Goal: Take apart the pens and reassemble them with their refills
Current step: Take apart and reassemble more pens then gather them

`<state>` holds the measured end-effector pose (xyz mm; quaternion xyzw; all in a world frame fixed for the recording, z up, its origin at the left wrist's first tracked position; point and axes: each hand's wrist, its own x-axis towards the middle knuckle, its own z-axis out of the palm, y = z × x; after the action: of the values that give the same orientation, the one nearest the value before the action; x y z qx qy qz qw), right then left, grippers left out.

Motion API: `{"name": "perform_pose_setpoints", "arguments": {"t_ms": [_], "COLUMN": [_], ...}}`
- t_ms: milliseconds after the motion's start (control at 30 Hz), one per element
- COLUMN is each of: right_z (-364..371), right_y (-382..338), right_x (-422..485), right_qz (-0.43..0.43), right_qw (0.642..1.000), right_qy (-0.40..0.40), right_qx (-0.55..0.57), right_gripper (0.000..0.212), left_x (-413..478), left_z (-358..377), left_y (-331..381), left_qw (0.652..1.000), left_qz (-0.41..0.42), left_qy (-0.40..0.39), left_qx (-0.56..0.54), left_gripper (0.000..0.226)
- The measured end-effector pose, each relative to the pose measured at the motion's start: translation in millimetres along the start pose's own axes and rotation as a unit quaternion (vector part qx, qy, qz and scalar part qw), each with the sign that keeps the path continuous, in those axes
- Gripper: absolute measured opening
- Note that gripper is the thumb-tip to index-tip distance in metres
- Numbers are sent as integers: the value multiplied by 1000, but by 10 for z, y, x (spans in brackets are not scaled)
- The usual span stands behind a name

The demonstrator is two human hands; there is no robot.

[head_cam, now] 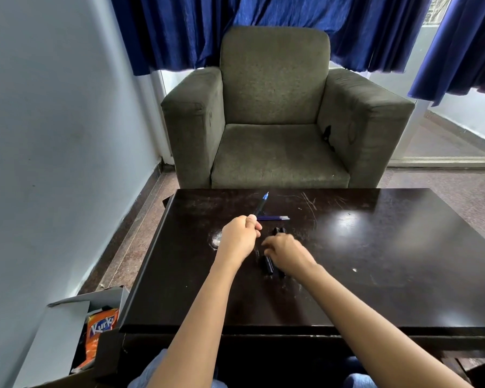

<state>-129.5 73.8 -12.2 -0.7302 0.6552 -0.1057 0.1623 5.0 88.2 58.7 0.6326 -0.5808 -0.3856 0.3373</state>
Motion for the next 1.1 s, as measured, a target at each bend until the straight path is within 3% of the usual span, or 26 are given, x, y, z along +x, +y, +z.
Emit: {"name": "perform_pose_setpoints", "arguments": {"t_ms": [133,367,433,533,600,633,733,800,900,1100], "right_z": [157,287,292,169,-41,-158,-507,-659,-730,-736], "right_y": [-108,-143,-138,-100,-84,-74,-31,48,129,70], "right_x": [-72,-78,-67,20,100,129,121,94,75,66], "right_qz": [-24,-34,-23,36,86,107,123,111,107,97], "right_qw": [993,989,995,990,951,910,723,642,603,616], "right_qy": [-68,-86,-74,5,77,106,177,213,242,249], "right_qx": [-91,-116,-68,133,286,387,657,728,753,741], "right_gripper": [27,18,16,22,21,19,12,10,11,11], "left_x": [0,9,12,11,16,18,21,17,10,-16], "left_z": [10,12,20,25,27,29,34,36,48,58], "left_y": [3,-4,-12,-23,-29,-30,-35,-39,-37,-26], "left_qw": [1000,1000,1000,1000,1000,1000,1000,999,998,996], "left_qz": [0,-5,-4,1,5,6,7,4,2,10], "left_qy": [-3,-7,-8,-8,-9,-11,-18,-29,-55,-89], "left_qx": [6,9,6,1,2,0,-10,-20,-19,7], "left_gripper": [36,36,36,36,36,37,38,38,38,39]}}
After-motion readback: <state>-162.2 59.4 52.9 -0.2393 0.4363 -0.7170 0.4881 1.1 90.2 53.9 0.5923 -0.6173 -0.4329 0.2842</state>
